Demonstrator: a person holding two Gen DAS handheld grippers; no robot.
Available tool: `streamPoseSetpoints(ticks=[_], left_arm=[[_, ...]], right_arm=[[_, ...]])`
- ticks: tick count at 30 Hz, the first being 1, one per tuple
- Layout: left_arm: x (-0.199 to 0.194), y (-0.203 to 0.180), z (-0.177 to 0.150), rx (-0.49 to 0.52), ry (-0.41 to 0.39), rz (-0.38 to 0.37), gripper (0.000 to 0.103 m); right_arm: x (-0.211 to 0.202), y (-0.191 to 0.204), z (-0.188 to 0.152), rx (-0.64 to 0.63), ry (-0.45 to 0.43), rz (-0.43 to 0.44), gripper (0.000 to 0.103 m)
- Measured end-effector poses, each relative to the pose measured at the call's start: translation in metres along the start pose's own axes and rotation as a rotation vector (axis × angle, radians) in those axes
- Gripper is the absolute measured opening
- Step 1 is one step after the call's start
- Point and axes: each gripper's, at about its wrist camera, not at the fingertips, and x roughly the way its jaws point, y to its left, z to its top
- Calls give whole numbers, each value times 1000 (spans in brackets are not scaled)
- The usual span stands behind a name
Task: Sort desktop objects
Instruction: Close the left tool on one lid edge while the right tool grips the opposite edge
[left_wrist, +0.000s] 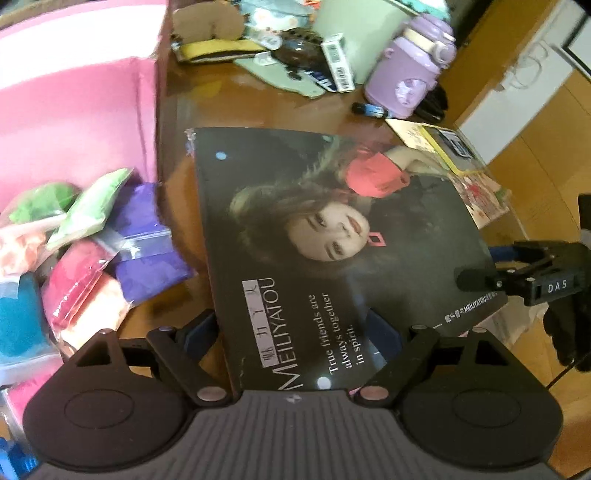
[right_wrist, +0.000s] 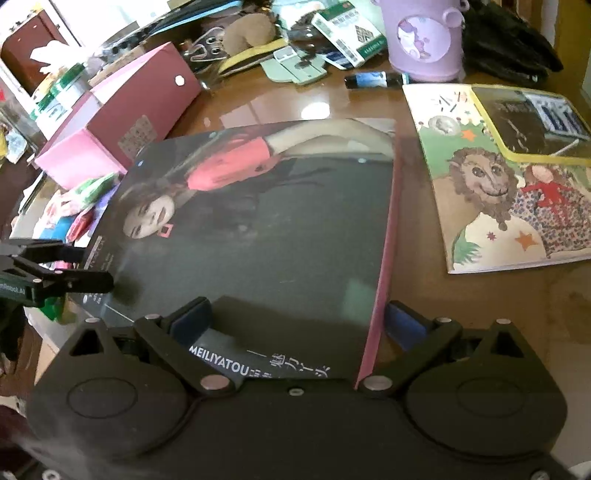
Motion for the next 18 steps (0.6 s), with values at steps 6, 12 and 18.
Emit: streamPoseSetpoints(ticks=[6, 12, 18], left_arm=[[-11, -12, 1, 60, -15, -14, 87], [-30, -21, 9, 96, -25, -41, 87], [-50, -18, 18, 124, -28, -78, 87]], right_arm=[[-25, 8, -7, -31, -25, -21, 102], [-49, 11, -12, 18, -38, -43, 102], [-67, 24, -16, 66, -57, -64, 102]])
